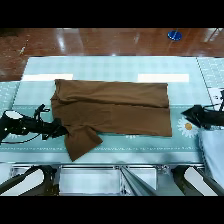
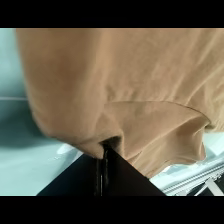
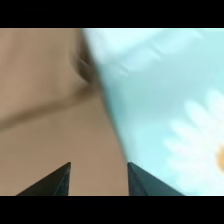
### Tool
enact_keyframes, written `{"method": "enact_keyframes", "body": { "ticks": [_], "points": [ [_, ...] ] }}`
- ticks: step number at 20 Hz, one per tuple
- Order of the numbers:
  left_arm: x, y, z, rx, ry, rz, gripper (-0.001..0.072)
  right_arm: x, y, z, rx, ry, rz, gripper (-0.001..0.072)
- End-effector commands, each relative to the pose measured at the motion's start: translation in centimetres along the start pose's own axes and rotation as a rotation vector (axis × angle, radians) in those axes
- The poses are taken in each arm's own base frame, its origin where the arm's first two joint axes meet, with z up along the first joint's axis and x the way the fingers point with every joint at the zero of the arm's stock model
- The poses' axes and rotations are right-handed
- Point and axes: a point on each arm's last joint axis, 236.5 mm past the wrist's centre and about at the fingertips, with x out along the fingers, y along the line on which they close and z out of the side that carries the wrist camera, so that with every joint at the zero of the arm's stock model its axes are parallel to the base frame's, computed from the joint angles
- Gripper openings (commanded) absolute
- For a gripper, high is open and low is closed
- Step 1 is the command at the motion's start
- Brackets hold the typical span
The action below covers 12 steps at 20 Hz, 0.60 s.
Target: Fold the shirts.
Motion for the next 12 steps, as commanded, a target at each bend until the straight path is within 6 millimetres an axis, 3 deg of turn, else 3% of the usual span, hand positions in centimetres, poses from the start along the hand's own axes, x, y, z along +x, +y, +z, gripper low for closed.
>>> {"method": "enact_keyframes", "body": {
  "ticks": [1, 4, 8, 12],
  "points": [
    [0.4, -0.5, -0.3, 0.038, 0.011, -0.001, 0.0016, -0.2, -3.3, -5.2, 0.044, 0.204, -0.13, 0.0406],
    [0.4, -0.5, -0.3, 0.039, 0.013, -0.001, 0.0016, 0.8, -3.6, -7.9, 0.014, 0.292, -0.159, 0.0406],
    [0.4, -0.3, -0.4, 0.051, 0.018, 0.005, 0.0017, 2.5, -4.5, -9.1, 0.064, 0.283, -0.161, 0.0406],
    [0.4, -0.3, -0.5, 0.051, 0.02, 0.004, 0.0016, 3.8, -2.3, -7.8, 0.085, 0.207, -0.05, 0.0406]
  ]
}}
